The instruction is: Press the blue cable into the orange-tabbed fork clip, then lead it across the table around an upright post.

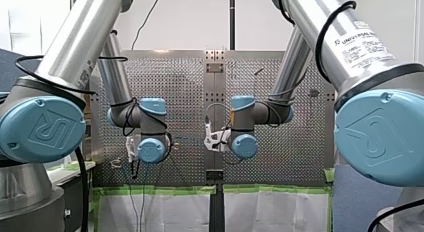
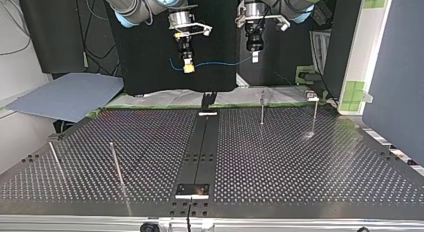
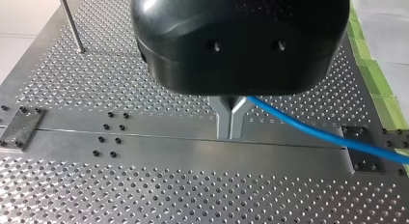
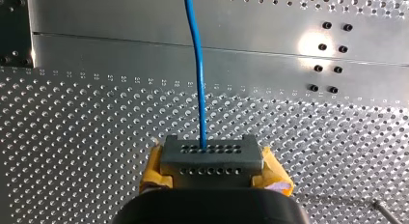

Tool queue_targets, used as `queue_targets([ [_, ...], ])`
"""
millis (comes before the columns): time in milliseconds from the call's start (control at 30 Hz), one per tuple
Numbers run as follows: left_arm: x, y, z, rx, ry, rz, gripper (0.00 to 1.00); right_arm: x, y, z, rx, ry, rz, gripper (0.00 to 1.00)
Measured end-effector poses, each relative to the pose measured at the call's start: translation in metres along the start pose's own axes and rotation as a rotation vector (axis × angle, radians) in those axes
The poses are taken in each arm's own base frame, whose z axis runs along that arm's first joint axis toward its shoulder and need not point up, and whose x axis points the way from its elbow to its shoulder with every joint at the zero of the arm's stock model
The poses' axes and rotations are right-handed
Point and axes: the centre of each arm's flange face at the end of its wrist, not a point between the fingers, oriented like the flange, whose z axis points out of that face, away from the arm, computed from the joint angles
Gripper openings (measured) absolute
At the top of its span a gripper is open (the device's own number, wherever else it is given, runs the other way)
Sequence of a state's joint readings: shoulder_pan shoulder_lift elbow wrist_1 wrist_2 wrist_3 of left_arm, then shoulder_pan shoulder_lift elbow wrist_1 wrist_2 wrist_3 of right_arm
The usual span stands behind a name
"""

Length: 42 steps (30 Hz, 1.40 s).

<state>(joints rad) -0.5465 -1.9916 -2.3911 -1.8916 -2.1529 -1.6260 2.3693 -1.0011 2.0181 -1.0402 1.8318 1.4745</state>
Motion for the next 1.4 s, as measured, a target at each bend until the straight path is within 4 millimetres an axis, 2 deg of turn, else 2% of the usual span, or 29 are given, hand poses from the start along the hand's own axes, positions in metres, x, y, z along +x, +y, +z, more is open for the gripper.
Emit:
queue_targets([
  [1400, 0.003, 0.0016, -0.0017, -0.005, 0.035, 0.029, 0.0, 0.0, 0.0, 0.0, 0.0, 0.0, -0.002, 0.0],
])
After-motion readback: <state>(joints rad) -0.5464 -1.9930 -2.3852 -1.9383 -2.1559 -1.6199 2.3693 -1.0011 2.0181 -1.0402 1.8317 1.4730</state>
